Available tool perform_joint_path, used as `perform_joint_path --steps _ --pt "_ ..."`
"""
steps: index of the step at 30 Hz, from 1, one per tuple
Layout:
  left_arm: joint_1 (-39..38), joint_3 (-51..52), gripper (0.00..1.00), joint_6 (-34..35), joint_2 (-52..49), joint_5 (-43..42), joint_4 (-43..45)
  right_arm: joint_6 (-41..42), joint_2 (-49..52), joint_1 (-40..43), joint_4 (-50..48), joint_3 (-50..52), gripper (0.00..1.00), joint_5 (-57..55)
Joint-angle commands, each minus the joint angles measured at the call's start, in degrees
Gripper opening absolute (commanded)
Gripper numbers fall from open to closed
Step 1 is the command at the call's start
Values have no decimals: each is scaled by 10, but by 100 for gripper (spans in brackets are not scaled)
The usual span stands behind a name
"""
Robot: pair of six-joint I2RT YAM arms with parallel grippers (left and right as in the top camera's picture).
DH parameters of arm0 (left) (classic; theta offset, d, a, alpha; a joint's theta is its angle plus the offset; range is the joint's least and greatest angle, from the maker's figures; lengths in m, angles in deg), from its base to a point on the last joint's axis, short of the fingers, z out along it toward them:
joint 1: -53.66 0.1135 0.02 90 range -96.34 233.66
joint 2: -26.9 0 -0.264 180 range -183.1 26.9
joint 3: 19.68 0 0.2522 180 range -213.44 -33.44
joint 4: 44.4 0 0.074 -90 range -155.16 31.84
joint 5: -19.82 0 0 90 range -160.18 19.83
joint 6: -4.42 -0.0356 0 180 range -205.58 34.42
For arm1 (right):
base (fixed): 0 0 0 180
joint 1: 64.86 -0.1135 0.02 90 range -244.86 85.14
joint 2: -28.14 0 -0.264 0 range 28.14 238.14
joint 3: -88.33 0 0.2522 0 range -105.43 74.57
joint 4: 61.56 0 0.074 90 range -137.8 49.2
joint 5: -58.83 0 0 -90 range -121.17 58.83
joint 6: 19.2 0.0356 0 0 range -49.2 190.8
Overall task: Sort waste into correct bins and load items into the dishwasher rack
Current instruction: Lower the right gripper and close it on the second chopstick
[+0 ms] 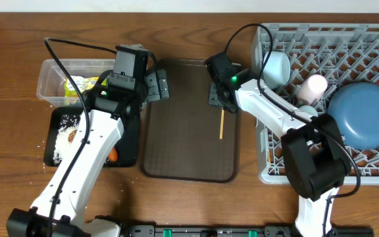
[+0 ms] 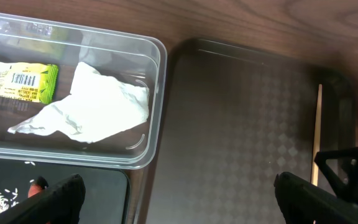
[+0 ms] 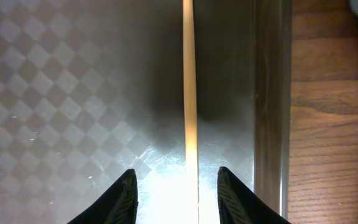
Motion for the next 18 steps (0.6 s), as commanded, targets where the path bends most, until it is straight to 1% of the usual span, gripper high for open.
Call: perform_joint_path --steps 1,8,14,16,18 --pt "-1 -5 98 -7 -1 0 -2 9 16 -1 -2 3 36 -10" --pt "-1 -5 98 -7 -1 0 -2 12 46 -1 -5 3 36 -10" --pt "-1 -5 98 -7 -1 0 -2 11 61 -1 -14 3 40 -10" --pt "-1 -5 98 -7 -1 0 -2 11 63 -1 -15 3 39 -10" --pt "-1 -5 98 -7 -1 0 -2 11 65 -1 -14 3 36 -10"
